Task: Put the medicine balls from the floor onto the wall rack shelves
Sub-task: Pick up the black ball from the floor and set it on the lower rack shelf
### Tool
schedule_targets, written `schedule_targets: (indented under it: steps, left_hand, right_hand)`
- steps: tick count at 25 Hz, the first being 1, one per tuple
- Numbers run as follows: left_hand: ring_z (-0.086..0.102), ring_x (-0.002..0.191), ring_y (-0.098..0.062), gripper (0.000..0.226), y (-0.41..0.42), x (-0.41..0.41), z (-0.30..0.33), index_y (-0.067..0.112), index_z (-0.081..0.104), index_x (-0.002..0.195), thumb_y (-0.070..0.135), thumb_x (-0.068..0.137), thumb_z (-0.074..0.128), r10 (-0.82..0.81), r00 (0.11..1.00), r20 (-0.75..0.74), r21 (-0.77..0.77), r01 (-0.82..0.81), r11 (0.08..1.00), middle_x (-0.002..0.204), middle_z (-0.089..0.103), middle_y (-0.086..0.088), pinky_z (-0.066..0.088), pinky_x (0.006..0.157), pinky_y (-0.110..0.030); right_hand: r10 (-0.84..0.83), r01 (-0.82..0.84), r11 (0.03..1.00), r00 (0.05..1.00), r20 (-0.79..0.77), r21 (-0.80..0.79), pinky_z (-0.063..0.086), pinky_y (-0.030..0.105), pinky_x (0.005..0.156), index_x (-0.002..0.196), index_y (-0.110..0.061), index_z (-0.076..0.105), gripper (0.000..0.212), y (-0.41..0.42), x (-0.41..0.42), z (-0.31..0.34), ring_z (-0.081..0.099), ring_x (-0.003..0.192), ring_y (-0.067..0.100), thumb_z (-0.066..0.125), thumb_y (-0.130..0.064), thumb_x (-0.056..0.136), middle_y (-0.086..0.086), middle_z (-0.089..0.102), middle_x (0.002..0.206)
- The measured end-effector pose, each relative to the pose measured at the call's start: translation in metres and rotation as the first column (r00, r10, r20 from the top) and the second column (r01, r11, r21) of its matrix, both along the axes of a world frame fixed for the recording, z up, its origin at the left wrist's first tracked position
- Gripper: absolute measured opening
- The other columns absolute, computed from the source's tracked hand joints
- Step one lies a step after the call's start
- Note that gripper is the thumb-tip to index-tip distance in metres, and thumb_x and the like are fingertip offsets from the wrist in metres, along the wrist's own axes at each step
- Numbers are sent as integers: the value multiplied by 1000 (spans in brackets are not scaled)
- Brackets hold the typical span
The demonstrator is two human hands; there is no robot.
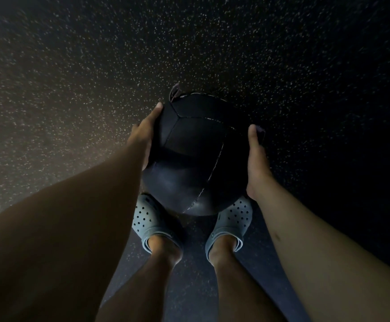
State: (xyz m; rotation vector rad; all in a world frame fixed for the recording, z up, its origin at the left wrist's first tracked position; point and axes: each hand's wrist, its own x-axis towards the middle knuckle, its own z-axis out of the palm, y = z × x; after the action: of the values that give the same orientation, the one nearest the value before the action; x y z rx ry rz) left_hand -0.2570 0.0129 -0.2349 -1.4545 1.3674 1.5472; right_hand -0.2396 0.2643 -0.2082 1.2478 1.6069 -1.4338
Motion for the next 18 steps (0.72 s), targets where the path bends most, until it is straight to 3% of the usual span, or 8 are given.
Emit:
schedule_targets:
  steps: [5, 8, 11, 14, 18]
  left_hand:
    - [59, 150, -40, 117, 27, -29, 65, 21, 43, 169, 79, 73, 77, 6, 990, -143, 57, 2, 998, 168, 55, -14, 44, 129, -54]
    - [55, 154, -40, 109, 62, -80, 152, 18, 41, 170, 76, 83, 72, -93, 951, -296, 11, 100, 995, 170, 52, -15, 42, 130, -56]
    - [64, 144, -38, 103, 115, -141, 268, 19, 55, 160, 77, 76, 72, -182, 893, -411, -55, 174, 983, 158, 65, -14, 47, 126, -53]
    - [67, 134, -36, 110, 199, -198, 427, 23, 59, 153, 84, 62, 67, -309, 783, -539, -118, 293, 949, 148, 68, -9, 50, 122, -55]
    - [57, 146, -40, 123, 334, -236, 642, 23, 57, 153, 87, 48, 64, -345, 536, -770, -153, 370, 916, 160, 58, -13, 44, 126, -58]
  right_hand:
    - [-7, 15, 999, 985, -175, 44, 31, 54, 132, 167, -40, 40, 88, 28, -32, 75, 41, 159, 25, 54, -83, 91, -3, 42, 174]
    - [-80, 94, 995, 950, -301, 35, 37, 52, 129, 163, -40, 47, 78, 66, -68, 157, 48, 155, 27, 54, -77, 95, -1, 49, 170]
    - [-158, 187, 982, 890, -427, 27, 43, 51, 124, 163, -37, 47, 79, 113, -103, 264, 54, 148, 30, 55, -76, 95, 3, 54, 165]
    - [-240, 322, 947, 743, -625, 18, 41, 52, 126, 163, -42, 46, 81, 185, -128, 408, 53, 150, 28, 57, -76, 90, 1, 52, 167]
    - [-326, 550, 833, 407, -853, -56, 41, 47, 128, 156, -37, 57, 64, 303, -129, 609, 57, 148, 26, 65, -61, 97, 0, 60, 161]
